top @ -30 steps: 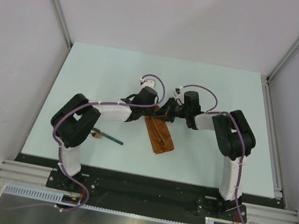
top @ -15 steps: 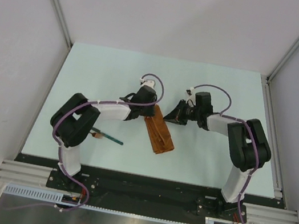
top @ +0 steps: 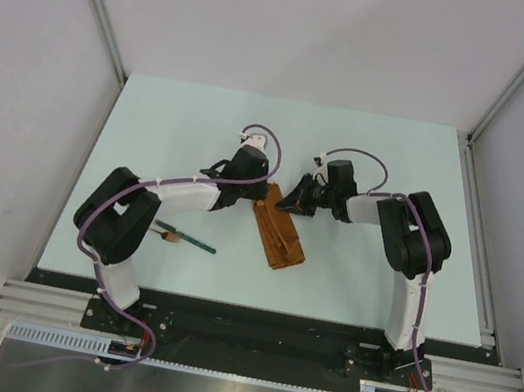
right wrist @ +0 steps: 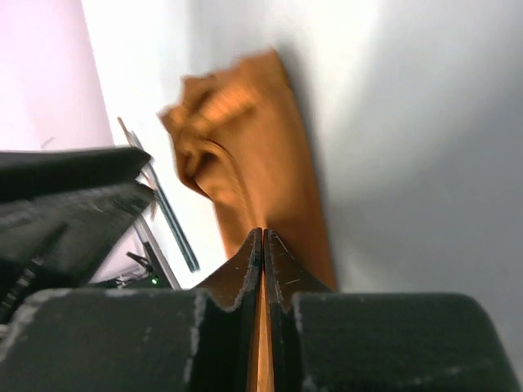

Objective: Fold the napkin into a case and place the utensils inside
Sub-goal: Grasp the top corner of the smaller rectangle folded napkin from the folded napkin.

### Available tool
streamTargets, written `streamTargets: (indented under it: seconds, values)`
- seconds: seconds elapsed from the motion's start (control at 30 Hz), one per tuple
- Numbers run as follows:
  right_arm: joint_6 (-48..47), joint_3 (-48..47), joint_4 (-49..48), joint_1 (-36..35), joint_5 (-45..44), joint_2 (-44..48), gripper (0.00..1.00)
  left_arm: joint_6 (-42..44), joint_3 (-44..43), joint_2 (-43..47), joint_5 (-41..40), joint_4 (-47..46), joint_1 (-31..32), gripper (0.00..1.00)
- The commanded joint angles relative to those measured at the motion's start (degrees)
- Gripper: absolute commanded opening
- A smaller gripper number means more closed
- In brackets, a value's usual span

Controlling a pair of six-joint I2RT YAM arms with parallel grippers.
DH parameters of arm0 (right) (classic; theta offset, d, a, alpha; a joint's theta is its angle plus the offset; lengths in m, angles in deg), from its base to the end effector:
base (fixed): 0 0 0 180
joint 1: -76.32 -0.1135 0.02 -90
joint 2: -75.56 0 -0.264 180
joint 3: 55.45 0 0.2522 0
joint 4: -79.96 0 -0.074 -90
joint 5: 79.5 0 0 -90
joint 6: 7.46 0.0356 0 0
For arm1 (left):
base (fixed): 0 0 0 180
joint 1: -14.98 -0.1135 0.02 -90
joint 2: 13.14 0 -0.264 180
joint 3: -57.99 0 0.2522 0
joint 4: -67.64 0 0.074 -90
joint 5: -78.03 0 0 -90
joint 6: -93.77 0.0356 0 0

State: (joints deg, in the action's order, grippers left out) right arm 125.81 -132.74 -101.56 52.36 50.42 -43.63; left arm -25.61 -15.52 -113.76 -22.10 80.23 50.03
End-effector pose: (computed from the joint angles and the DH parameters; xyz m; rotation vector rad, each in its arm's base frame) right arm 0.3687 0.1889 0.1099 0.0054 2.4759 1.3634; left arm 0.3123 -0.2114 0.1884 0.0180 2.2821 -0.3997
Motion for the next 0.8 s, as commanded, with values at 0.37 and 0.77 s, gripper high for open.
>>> streamTargets:
  seconds: [0.37,0.77]
  values:
    - [3.5,-9.2,-3.8,-2.3,-2.4,-5.4,0.05,3.0,-5.0,-4.7,-3.9,3.7,-0.2,0.35]
    - [7.0,-11.8,-7.0,-2.3,-0.6,-8.4,0.05,3.5,-5.6,-4.3,-7.0,3.5,0.5,0.06]
